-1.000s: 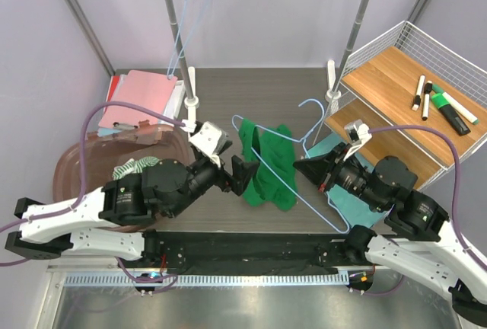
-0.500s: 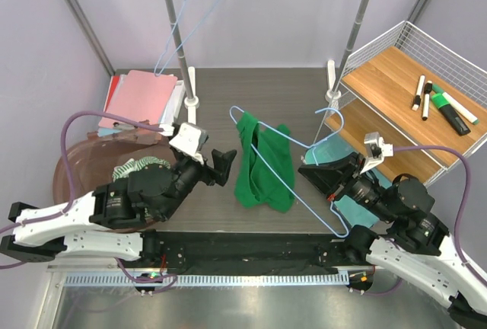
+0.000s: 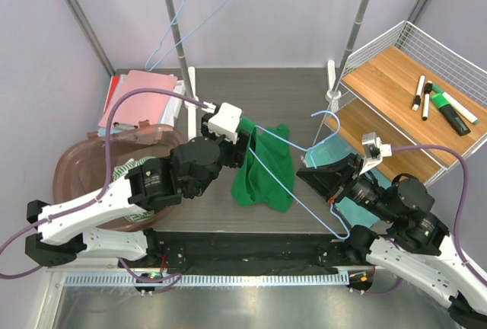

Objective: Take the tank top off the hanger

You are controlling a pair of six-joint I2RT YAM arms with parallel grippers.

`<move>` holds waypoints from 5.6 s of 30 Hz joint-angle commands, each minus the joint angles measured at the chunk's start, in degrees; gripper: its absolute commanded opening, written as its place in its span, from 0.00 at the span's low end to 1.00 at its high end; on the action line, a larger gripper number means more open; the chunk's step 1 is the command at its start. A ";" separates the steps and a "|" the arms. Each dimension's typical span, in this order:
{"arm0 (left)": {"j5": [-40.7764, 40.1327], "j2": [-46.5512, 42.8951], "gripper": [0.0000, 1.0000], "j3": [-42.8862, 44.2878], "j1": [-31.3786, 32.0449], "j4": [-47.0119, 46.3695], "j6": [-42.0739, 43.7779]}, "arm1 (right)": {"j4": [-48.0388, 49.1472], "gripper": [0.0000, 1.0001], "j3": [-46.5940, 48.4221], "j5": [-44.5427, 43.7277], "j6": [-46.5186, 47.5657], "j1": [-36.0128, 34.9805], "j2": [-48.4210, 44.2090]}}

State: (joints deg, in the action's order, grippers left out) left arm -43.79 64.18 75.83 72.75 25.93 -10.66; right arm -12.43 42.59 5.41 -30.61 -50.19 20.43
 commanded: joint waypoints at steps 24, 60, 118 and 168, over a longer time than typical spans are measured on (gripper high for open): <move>11.80 1.21 0.44 1.60 -4.20 -2.38 -4.20 | 2.58 0.01 3.38 4.96 -2.26 -0.25 -3.02; 3.91 5.68 0.00 37.14 -17.82 5.27 15.63 | -21.06 0.01 9.79 3.38 -0.59 -0.17 -13.57; 7.65 -3.27 0.00 7.67 -57.40 22.67 -7.88 | -20.88 0.01 6.37 9.00 -1.03 -0.17 -10.84; 31.54 -28.66 0.91 -9.74 -84.62 25.94 -27.84 | -21.68 0.01 9.18 7.43 -1.03 -0.25 -0.65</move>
State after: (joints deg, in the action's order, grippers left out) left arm -20.99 40.62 63.88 -11.51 57.19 -35.48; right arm -35.81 49.63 14.72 -30.61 -50.19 18.72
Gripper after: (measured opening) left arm 0.911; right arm 0.057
